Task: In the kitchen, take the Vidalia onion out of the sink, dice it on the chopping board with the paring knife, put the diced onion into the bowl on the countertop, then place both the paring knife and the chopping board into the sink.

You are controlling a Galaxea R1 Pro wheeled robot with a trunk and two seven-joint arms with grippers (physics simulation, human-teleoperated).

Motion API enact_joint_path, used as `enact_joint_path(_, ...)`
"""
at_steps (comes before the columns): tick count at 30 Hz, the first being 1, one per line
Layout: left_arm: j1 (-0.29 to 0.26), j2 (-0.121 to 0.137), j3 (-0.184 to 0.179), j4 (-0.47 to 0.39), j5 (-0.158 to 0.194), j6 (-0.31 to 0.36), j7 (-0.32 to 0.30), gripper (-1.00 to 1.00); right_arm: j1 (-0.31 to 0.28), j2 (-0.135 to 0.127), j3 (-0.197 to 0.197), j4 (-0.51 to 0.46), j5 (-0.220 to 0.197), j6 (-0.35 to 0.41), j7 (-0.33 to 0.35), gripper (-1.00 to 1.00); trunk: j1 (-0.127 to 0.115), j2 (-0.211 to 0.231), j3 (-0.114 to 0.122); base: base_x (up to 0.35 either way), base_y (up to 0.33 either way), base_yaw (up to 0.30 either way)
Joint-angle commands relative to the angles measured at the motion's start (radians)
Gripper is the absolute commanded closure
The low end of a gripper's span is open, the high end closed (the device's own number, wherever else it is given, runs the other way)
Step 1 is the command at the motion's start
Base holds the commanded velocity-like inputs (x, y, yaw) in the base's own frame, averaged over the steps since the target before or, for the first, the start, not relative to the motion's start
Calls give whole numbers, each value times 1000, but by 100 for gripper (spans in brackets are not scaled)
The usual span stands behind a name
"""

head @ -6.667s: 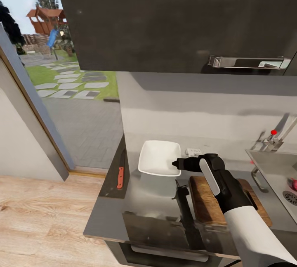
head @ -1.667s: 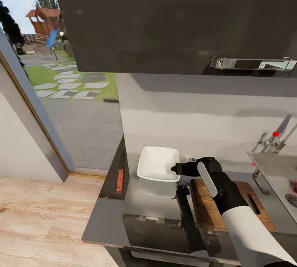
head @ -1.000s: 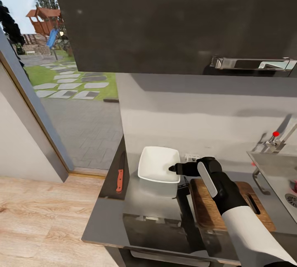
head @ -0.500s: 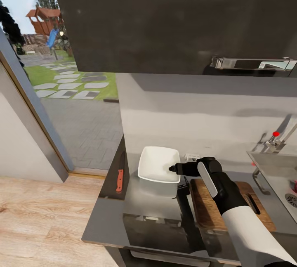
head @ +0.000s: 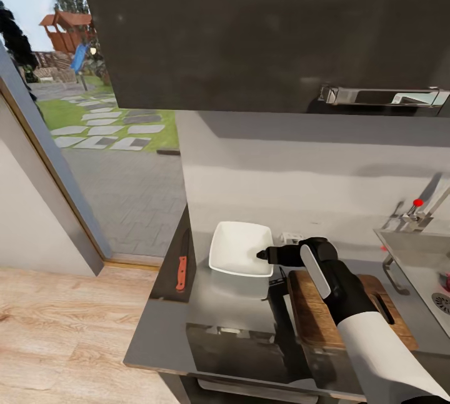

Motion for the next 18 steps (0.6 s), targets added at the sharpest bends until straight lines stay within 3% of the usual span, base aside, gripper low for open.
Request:
enact_joint_path(1, 0, 0, 0, -2, 8, -1, 0, -100, -1, -1, 2, -1, 5, 4, 4, -100, 1, -2, -2, 0, 0, 0)
enact_joint_path(18, 0, 0, 0, -2, 8, -1, 0, -100, -1, -3, -1, -9, 5, 4, 4, -100, 1, -2, -2, -7, 0, 0)
